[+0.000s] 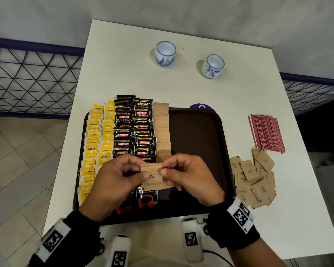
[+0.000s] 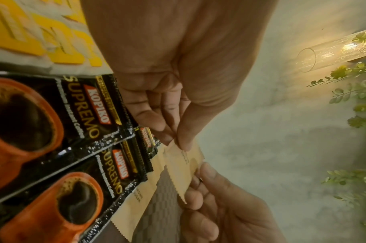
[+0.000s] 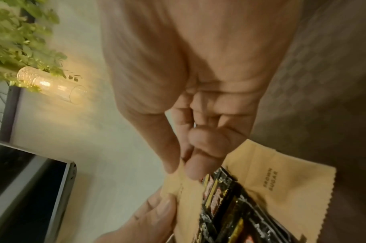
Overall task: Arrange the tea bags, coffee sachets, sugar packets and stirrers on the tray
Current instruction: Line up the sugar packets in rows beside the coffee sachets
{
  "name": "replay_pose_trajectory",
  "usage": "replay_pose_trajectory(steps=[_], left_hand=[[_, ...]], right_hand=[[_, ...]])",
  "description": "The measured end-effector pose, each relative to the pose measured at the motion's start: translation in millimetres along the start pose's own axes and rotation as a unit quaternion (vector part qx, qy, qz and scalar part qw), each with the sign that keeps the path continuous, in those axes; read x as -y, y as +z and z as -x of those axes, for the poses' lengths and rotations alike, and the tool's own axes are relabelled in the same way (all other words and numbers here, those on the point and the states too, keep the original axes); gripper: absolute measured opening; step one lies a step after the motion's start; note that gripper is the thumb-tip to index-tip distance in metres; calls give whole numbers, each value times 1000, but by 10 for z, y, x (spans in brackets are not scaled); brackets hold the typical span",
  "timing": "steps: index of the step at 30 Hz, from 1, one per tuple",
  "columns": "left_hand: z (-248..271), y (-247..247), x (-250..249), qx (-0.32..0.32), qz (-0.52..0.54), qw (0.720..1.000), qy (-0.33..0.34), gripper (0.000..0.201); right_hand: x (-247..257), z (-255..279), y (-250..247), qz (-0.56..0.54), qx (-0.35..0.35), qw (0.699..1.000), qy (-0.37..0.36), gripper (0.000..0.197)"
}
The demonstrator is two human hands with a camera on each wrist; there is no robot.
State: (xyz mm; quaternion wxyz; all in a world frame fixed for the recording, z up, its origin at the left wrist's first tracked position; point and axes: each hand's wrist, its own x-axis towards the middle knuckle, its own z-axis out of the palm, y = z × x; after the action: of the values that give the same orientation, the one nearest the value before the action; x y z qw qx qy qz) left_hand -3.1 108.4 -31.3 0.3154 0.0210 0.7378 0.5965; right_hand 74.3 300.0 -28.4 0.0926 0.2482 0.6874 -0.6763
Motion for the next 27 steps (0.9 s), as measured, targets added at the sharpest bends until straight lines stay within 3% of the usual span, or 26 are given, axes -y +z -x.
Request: replay_pose_trajectory(steps=[2,8,17,27], left_hand=[[-6,34,-16,11,-4,1000,5,26],[14,27,-19,12,-29,999,19,20],[52,-133,80,-6,-45,999,22,25],[49,-116,99,2,-48,998,36,22]], right_hand=[[9,10,8,2,22,1000,-5,8],[-49,45,-159,2,-10,1000,19,5],[-279,106,-262,87,-7,989,123,7],[-257,46,-83,123,-64,985,107,7]])
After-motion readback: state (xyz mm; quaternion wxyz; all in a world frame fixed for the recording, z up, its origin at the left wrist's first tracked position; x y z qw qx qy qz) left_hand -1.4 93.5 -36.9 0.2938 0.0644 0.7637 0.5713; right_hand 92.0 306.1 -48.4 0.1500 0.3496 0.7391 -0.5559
